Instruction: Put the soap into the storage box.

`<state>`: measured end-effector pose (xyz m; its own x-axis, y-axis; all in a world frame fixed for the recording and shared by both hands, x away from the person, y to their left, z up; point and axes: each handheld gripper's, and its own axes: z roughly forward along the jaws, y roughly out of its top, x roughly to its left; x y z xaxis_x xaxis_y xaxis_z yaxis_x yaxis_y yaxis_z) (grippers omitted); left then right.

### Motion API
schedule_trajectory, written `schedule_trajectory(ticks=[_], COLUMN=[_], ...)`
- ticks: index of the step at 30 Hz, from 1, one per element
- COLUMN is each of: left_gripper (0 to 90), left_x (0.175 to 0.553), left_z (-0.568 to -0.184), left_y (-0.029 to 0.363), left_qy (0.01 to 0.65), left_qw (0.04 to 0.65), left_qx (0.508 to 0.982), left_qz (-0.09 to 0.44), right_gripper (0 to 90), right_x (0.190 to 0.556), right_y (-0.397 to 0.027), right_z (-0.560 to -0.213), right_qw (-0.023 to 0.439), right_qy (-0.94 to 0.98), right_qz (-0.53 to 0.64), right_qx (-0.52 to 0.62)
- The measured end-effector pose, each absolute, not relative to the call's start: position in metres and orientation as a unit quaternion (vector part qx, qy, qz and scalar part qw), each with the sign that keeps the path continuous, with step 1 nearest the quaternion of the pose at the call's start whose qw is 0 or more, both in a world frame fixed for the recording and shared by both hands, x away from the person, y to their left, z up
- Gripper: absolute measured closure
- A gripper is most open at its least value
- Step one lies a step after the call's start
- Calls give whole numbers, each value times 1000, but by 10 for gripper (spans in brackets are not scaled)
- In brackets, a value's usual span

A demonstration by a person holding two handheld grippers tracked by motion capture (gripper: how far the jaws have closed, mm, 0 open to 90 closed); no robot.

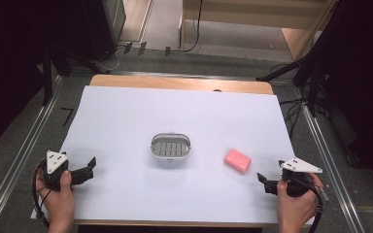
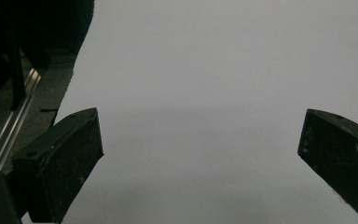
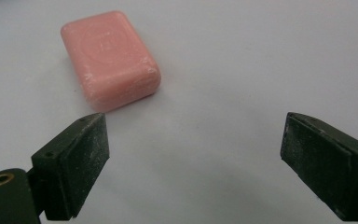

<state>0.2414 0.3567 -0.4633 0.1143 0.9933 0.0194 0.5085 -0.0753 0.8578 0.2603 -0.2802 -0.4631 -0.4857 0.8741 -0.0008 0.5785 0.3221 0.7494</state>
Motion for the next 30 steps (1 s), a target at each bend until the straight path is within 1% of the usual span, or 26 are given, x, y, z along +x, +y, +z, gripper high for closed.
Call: schedule_trajectory(ticks=[1, 4, 15, 30], left_gripper=[1, 1, 1, 1], left_x=[241, 241, 241, 242], left_z=[-463, -463, -463, -463], left_y=[357, 357, 356, 356], left_qy=[575, 576, 575, 574], left_qw=[363, 363, 362, 361], left_qx=[652, 652, 654, 655], left_qz=[334, 334, 334, 333], right_gripper=[41, 10, 0, 0], right_x=[266, 271, 284, 300], right_y=[-278, -275, -262, -246], right_z=[-462, -461, -458, -449], right_qw=[203, 190, 155, 129], right_qy=[803, 821, 871, 897], right_qz=[331, 310, 254, 213], right_qx=[452, 440, 391, 365])
